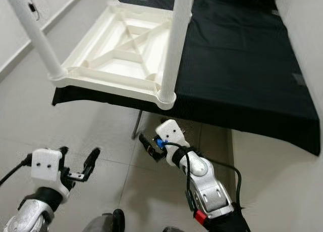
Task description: Building children table
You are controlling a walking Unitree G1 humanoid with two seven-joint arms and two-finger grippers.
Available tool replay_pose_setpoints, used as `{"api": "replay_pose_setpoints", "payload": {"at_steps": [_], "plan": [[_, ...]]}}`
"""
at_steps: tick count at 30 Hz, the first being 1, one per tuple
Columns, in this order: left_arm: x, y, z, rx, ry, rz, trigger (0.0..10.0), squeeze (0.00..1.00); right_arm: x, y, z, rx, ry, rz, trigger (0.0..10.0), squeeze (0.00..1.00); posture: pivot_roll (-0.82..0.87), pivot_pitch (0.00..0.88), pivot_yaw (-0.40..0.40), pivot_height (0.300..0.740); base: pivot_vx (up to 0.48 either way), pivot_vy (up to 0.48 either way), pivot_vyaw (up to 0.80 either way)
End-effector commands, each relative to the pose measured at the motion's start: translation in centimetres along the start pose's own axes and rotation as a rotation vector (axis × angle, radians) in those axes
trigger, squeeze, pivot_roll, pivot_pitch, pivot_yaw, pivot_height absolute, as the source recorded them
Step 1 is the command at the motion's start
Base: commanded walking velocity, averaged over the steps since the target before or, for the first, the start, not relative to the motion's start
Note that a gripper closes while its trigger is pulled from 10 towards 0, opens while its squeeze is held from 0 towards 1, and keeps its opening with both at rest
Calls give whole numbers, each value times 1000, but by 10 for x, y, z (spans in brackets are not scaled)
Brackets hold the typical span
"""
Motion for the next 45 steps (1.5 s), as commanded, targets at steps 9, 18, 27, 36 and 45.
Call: {"api": "replay_pose_setpoints", "payload": {"at_steps": [9,18,27,36,45], "plan": [[-17,7,1,-4,5,81,10000,0,-13,-9,-12,-183,192,5,10000,0,26,170,-28,740,0,480,0],[-20,16,2,-22,5,89,10000,0,-17,-15,-17,-290,263,-6,10000,0,25,148,-20,740,0,480,0],[-20,22,3,-45,17,82,10000,0,-13,-9,-20,-310,274,-17,10000,0,32,150,-19,740,0,320,0],[-17,25,1,-50,1,53,10000,0,-9,-4,-21,-286,238,-55,10000,0,37,133,-25,740,173,0,288],[-15,27,-3,-79,1,43,10000,0,-12,-1,-28,-311,311,-52,10000,0,36,116,-26,740,347,0,107]]}}
Point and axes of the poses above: a point about 5 cm out from each wrist's last joint towards the gripper, its own y axis pointing out of the wrist towards the gripper, its own x axis along the axis of the wrist's last joint, z = x × y, the point moved 1 cm from there along y, pointing out of the wrist towards the gripper, and after that the axes turned 10 degrees about y, right-handed, at the moved point
